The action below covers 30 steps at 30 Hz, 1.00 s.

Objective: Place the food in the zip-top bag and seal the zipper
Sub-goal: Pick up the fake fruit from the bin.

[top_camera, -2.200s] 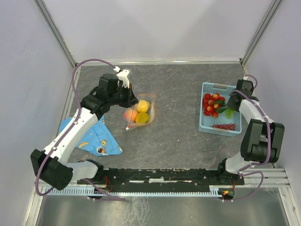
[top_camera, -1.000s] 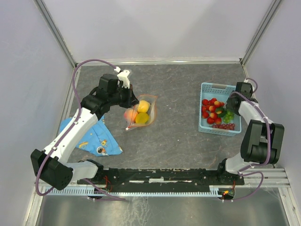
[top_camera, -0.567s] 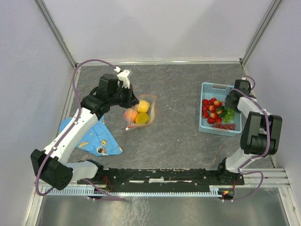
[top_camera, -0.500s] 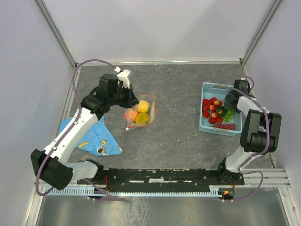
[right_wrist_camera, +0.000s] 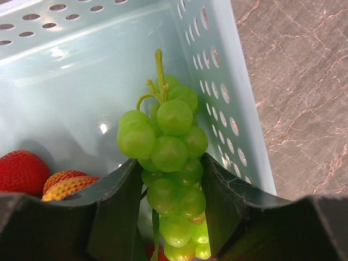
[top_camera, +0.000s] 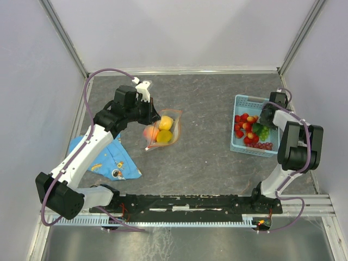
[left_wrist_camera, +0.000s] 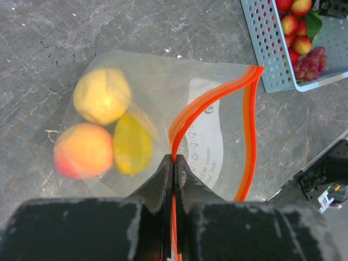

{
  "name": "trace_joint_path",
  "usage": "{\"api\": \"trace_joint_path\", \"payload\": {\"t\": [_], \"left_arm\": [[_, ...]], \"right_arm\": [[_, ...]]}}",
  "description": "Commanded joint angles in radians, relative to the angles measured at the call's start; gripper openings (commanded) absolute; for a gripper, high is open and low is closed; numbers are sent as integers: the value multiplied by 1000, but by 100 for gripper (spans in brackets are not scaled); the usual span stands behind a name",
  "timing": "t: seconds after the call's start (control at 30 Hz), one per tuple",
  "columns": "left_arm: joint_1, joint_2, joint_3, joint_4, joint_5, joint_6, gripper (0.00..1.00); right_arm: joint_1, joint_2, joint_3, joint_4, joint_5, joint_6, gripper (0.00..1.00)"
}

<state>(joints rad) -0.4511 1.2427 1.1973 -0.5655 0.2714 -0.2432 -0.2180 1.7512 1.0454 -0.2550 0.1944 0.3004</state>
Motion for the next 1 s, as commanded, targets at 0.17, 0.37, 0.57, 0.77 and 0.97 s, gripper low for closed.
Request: {"api": "trace_joint_path", "payload": {"t": [0.17, 0.37, 0.57, 0.77, 0.97], "left_arm": [[-3, -19, 5, 56, 21, 16, 3], [-3, -17, 5, 56, 24, 16, 3], [-2, -17, 6, 55, 26, 14, 3], [-3, -17, 5, 56, 27, 15, 3], [-2, -17, 5, 56, 30, 13, 3]], "right_arm": [[-6, -113, 23, 14, 38, -26, 43], [-5, -159, 2, 21, 50, -21, 39], [-5, -183, 0, 16, 57, -27, 29], [-3, -246, -7, 13, 45, -27, 24], [0, -342, -7, -7, 13, -30, 21]]}}
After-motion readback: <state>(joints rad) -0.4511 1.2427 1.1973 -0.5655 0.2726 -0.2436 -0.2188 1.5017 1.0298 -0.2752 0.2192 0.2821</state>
